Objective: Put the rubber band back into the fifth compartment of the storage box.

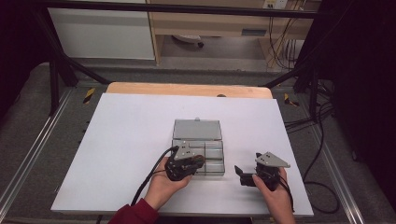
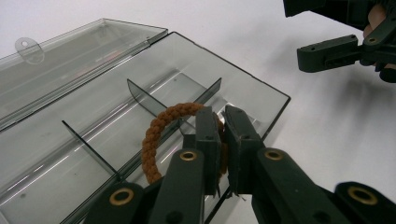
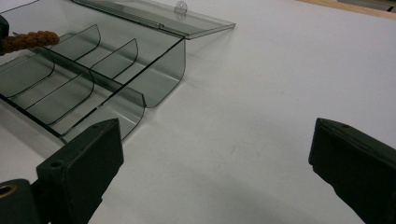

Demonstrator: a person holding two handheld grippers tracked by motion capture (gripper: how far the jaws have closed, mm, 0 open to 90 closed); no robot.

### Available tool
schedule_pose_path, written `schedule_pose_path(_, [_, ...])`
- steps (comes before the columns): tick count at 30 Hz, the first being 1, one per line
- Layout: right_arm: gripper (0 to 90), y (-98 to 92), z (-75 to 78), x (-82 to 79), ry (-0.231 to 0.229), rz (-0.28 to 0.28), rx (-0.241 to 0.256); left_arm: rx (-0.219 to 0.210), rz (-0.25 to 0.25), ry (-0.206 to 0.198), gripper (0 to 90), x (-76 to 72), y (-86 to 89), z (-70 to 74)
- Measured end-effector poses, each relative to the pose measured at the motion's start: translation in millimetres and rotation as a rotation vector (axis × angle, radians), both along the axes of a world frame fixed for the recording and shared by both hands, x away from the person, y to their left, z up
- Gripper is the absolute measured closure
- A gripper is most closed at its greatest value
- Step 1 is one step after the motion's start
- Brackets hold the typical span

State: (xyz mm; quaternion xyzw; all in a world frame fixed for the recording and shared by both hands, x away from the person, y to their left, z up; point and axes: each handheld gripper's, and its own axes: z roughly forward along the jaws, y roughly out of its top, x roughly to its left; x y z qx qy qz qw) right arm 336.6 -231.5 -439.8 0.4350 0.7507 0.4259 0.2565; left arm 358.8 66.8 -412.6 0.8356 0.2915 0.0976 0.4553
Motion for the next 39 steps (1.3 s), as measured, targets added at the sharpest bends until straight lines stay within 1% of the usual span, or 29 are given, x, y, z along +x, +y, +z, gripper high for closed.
schedule_pose_path(2, [3.3, -0.1, -0.1, 0.0, 0.003, 0.000, 0.000, 0.001, 0.000, -0.002, 84.0, -0.2, 0.3, -0.1])
schedule_pose_path(3, [3.3, 0.0, -0.1, 0.0, 0.003, 0.001, 0.001, -0.006, 0.008, -0.004, 82.8, -0.4, 0.9, 0.1])
schedule_pose_path(5, [3.3, 0.0, 0.2, -0.2, 0.000, 0.000, 0.002, -0.022, 0.030, -0.013, 74.3, -0.9, 3.1, 2.3])
schedule_pose_path(10, [3.2, 0.3, 0.1, -0.1, 0.001, 0.000, -0.001, -0.069, 0.067, -0.048, 64.4, -2.0, 11.0, 9.9])
schedule_pose_path(13, [3.1, 0.3, -0.3, 0.2, 0.002, -0.001, -0.001, -0.065, 0.084, -0.062, 60.0, -0.6, 17.6, 12.4])
schedule_pose_path(16, [3.2, 0.3, -0.1, 0.3, 0.000, 0.002, 0.000, -0.078, 0.094, -0.062, 59.7, 0.0, 25.4, 14.6])
schedule_pose_path(20, [3.2, -0.5, 0.6, -0.2, -0.003, -0.003, -0.001, -0.093, 0.110, -0.082, 57.7, -1.1, 36.4, 18.1])
schedule_pose_path(25, [3.1, -0.6, 0.8, -1.1, -0.004, -0.004, -0.006, -0.111, 0.156, -0.115, 53.0, -0.7, 53.0, 21.6])
schedule_pose_path(27, [3.1, -0.3, 0.2, -0.6, -0.002, -0.003, -0.011, -0.127, 0.173, -0.124, 51.2, 0.1, 60.2, 22.4])
schedule_pose_path(29, [3.1, 0.2, -0.3, 0.0, 0.003, -0.003, -0.010, -0.140, 0.194, -0.141, 50.2, 1.2, 67.6, 22.6])
schedule_pose_path(31, [3.1, 0.4, -0.5, 0.3, 0.002, 0.001, -0.014, -0.142, 0.206, -0.152, 46.9, 3.0, 74.0, 23.0])
schedule_pose_path(32, [3.3, 0.7, -0.3, 0.1, 0.002, 0.001, -0.013, -0.143, 0.208, -0.149, 44.5, 3.4, 77.3, 22.9])
schedule_pose_path(34, [3.3, 1.1, -0.1, -0.1, -0.003, 0.002, -0.012, -0.142, 0.200, -0.159, 41.5, 2.6, 84.5, 21.6])
schedule_pose_path(36, [3.3, 1.5, 0.7, -0.7, -0.004, 0.005, -0.007, -0.144, 0.218, -0.177, 40.0, 1.8, 91.9, 19.9])
schedule_pose_path(39, [3.2, 1.6, 1.0, -0.7, -0.006, 0.009, -0.007, -0.161, 0.239, -0.190, 35.9, 1.8, 100.3, 18.5])
